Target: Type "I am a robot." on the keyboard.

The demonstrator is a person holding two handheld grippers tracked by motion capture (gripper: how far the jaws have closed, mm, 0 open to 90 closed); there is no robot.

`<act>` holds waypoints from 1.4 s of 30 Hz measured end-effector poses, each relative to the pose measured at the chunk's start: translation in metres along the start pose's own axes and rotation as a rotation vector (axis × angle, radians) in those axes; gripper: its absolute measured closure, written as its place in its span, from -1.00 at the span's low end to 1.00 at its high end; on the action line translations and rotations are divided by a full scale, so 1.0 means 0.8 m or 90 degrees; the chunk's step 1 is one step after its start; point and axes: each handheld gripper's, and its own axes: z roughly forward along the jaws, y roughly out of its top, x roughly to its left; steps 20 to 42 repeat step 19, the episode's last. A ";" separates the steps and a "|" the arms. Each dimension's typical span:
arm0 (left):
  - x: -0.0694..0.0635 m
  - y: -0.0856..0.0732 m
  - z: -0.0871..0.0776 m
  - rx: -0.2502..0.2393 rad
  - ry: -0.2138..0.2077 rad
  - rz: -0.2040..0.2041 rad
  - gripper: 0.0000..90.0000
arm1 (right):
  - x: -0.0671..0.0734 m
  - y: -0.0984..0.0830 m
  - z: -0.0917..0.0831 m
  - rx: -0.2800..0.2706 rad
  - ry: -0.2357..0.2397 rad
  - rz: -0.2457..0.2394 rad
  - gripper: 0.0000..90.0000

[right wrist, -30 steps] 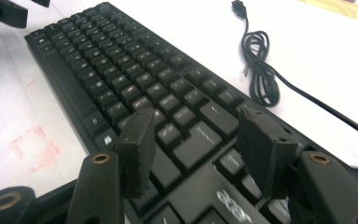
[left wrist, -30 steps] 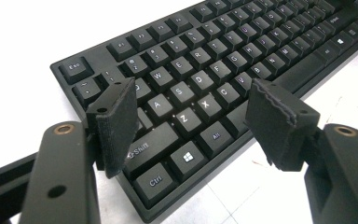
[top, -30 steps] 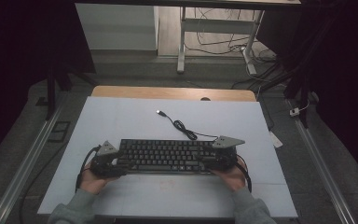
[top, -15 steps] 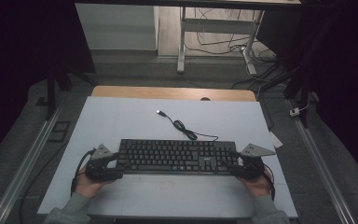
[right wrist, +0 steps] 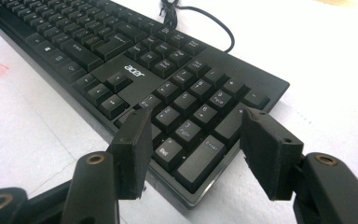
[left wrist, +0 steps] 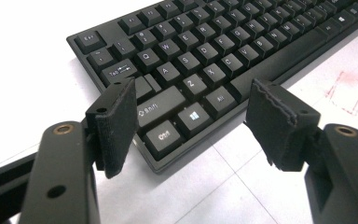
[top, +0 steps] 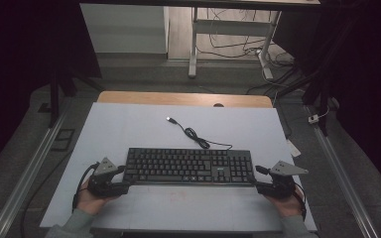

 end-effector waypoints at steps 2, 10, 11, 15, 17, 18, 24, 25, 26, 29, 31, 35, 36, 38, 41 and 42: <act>0.000 -0.001 0.000 0.000 0.000 -0.001 -0.26 | 0.000 0.001 0.000 -0.003 -0.001 -0.001 -0.03; 0.001 -0.001 0.000 0.000 0.000 0.000 -0.26 | 0.001 0.002 0.001 0.001 -0.003 -0.014 -0.03; 0.001 -0.001 0.000 0.000 0.002 0.000 -0.27 | 0.001 0.002 0.001 0.000 -0.003 -0.015 -0.03; 0.002 -0.001 -0.001 -0.002 0.002 -0.002 -0.27 | 0.002 0.002 0.001 -0.001 -0.003 -0.017 -0.03; 0.002 -0.001 0.000 -0.002 0.002 -0.001 -0.27 | 0.002 0.002 0.001 -0.003 -0.005 -0.019 -0.04; 0.002 -0.001 0.000 -0.001 0.002 -0.001 -0.27 | 0.002 0.002 0.001 -0.003 -0.004 -0.020 -0.04; 0.002 -0.001 0.000 0.000 0.002 -0.001 -0.27 | 0.002 0.002 0.001 -0.001 -0.009 -0.022 -0.04; 0.002 -0.001 0.000 0.000 0.002 -0.001 -0.27 | 0.002 0.002 0.001 -0.001 -0.009 -0.022 -0.04; 0.002 -0.001 0.000 0.000 0.002 -0.001 -0.27 | 0.002 0.002 0.001 -0.001 -0.009 -0.022 -0.04; 0.002 -0.001 0.000 0.000 0.002 -0.001 -0.27 | 0.002 0.002 0.001 -0.001 -0.009 -0.022 -0.04; 0.002 -0.001 0.000 0.000 0.002 -0.001 -0.27 | 0.002 0.002 0.001 -0.001 -0.009 -0.022 -0.04; 0.002 -0.001 0.000 0.000 0.002 -0.001 -0.27 | 0.002 0.002 0.001 -0.001 -0.009 -0.022 -0.04; 0.002 -0.001 0.000 0.000 0.002 -0.001 -0.27 | 0.002 0.002 0.001 -0.001 -0.009 -0.022 -0.04; 0.002 -0.001 0.000 0.000 0.002 -0.001 -0.27 | 0.002 0.002 0.001 -0.001 -0.009 -0.022 -0.04; 0.002 -0.001 0.000 0.000 0.002 -0.001 -0.27 | 0.002 0.002 0.001 -0.001 -0.009 -0.022 -0.04; 0.002 -0.001 0.000 0.000 0.002 -0.001 -0.27 | 0.002 0.002 0.001 -0.001 -0.009 -0.022 -0.04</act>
